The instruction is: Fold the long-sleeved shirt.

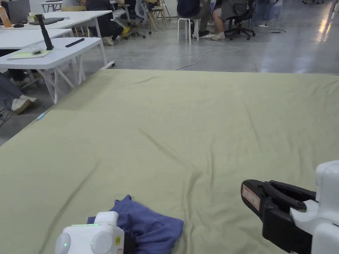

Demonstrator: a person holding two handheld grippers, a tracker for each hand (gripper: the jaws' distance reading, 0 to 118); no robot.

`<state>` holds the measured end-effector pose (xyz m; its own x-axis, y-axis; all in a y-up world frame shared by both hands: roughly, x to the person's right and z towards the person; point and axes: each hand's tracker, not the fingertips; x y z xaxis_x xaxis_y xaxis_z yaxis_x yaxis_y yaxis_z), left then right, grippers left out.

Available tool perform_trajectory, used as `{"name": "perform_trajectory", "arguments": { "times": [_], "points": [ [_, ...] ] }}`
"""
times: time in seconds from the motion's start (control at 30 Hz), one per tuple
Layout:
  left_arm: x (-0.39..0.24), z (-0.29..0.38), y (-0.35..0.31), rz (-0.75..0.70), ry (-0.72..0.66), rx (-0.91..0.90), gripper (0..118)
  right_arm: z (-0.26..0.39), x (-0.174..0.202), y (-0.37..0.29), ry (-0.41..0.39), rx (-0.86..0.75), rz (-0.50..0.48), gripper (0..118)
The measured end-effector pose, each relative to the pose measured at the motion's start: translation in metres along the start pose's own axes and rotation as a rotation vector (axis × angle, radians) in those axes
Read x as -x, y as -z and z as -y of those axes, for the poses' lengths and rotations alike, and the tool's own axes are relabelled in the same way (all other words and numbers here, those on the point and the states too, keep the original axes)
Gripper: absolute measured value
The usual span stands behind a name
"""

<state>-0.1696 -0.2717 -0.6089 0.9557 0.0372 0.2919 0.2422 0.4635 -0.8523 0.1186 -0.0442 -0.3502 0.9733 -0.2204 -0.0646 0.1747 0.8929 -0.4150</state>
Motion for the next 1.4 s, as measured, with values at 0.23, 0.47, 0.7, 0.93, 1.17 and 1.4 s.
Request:
{"name": "perform_trajectory", "arguments": {
  "times": [0.23,0.47,0.7,0.93,1.17,1.4],
  "points": [
    [-0.044,-0.076,-0.098,0.295,-0.060,-0.146,38,-0.020,-0.040,-0.046,0.142,-0.141,-0.067,0],
    [-0.179,-0.140,-0.216,0.470,0.133,-0.405,38,-0.060,-0.052,-0.118,-0.032,-0.241,0.053,0],
    [-0.332,-0.127,-0.167,0.526,0.247,-0.233,38,-0.053,-0.080,-0.175,-0.018,-0.285,0.227,0],
    [-0.442,-0.002,0.018,0.373,0.432,0.339,38,0.010,-0.129,-0.178,0.222,-0.119,0.210,0],
    [-0.431,-0.004,0.001,0.395,0.397,0.232,72,0.028,-0.140,-0.176,0.250,-0.063,0.259,0],
    [-0.319,-0.043,-0.119,0.654,0.188,-0.115,118,0.031,-0.136,-0.166,0.266,-0.058,0.211,0]
  ]
}}
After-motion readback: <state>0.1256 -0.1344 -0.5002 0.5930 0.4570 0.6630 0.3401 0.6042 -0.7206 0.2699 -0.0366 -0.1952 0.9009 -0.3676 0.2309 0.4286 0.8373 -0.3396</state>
